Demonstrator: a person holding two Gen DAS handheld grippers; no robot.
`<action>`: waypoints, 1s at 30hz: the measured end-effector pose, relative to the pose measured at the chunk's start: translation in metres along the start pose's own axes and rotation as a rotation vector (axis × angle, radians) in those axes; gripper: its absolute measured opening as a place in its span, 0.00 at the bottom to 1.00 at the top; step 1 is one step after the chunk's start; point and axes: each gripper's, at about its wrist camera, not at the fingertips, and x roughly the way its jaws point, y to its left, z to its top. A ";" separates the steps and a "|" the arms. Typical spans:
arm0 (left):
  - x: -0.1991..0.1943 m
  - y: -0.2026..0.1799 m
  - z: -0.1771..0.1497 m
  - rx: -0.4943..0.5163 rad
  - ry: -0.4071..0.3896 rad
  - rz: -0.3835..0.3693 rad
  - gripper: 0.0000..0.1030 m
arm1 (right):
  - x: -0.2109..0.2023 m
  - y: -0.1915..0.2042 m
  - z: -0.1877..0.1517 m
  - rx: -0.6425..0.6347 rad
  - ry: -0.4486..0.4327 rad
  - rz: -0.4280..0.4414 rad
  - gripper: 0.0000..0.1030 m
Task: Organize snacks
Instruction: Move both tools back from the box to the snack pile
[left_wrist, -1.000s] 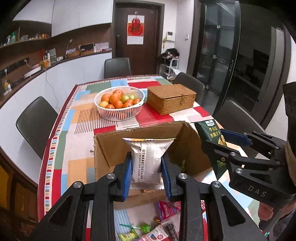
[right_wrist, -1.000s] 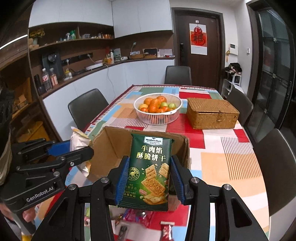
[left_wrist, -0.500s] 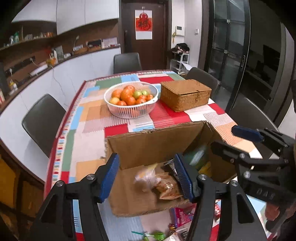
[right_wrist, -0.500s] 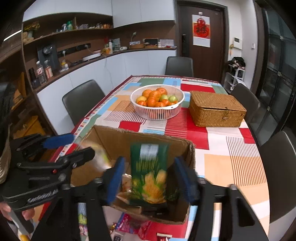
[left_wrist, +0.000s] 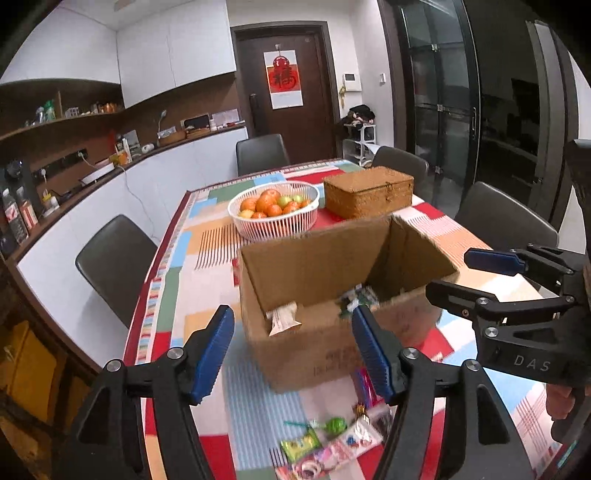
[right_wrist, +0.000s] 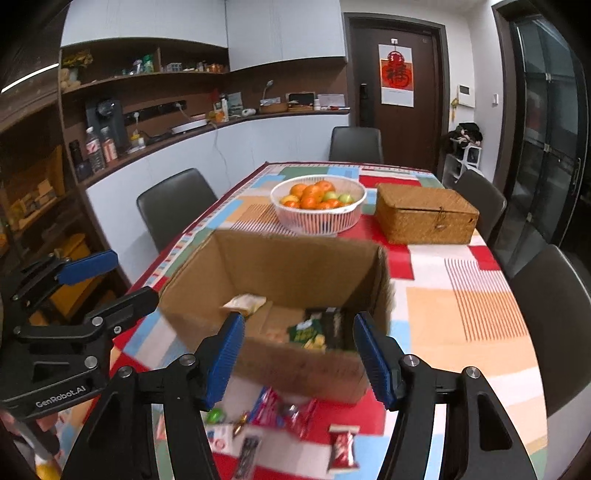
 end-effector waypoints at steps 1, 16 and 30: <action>-0.002 0.002 -0.005 0.001 0.006 -0.005 0.64 | -0.002 0.004 -0.006 -0.005 -0.001 -0.004 0.60; -0.003 0.000 -0.085 0.124 0.136 -0.063 0.63 | 0.002 0.045 -0.079 -0.040 0.123 0.023 0.60; 0.038 0.004 -0.138 0.184 0.330 -0.209 0.63 | 0.043 0.063 -0.136 -0.021 0.347 0.052 0.60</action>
